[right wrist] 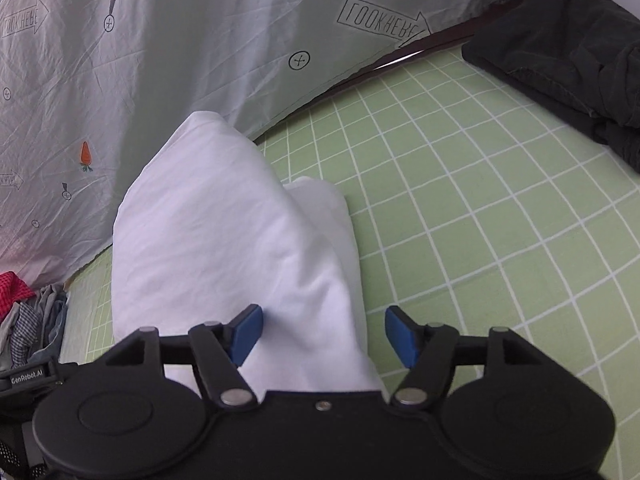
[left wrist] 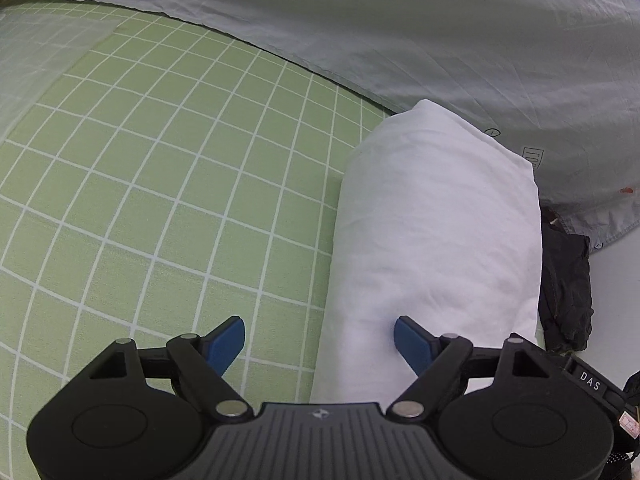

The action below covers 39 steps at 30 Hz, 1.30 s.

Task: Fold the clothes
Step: 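Lift the trouser bundle with the right tool while the left tool grips its other end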

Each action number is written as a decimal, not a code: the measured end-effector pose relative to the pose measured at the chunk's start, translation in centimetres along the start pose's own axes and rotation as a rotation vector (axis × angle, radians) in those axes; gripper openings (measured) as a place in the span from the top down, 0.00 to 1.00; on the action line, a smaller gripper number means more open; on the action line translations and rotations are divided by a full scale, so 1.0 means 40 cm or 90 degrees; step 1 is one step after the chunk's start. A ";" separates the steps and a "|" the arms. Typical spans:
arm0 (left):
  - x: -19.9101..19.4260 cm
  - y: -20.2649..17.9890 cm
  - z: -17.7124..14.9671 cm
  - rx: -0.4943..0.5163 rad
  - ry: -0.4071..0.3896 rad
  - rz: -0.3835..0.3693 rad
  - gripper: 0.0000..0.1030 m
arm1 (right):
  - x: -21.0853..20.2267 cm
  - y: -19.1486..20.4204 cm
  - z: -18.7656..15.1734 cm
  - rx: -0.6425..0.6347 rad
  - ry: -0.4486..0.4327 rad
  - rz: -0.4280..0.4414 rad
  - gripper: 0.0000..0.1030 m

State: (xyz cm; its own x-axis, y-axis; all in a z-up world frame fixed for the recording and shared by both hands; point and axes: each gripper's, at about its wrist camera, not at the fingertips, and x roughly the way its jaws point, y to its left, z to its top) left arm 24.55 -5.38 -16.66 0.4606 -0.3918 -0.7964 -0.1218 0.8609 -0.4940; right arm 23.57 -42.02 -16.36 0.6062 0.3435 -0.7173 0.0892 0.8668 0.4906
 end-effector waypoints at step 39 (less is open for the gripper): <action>-0.086 -0.234 -0.242 0.157 0.104 -0.195 0.55 | -0.394 -0.025 -0.310 0.158 -0.140 -0.012 0.80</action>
State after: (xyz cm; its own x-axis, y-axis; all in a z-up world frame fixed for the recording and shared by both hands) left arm 15.60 -15.23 -12.65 0.2951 -0.6710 -0.6802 0.2228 0.7406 -0.6339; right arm 4.14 -43.82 -11.67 0.7567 0.2182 -0.6162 0.2751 0.7488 0.6030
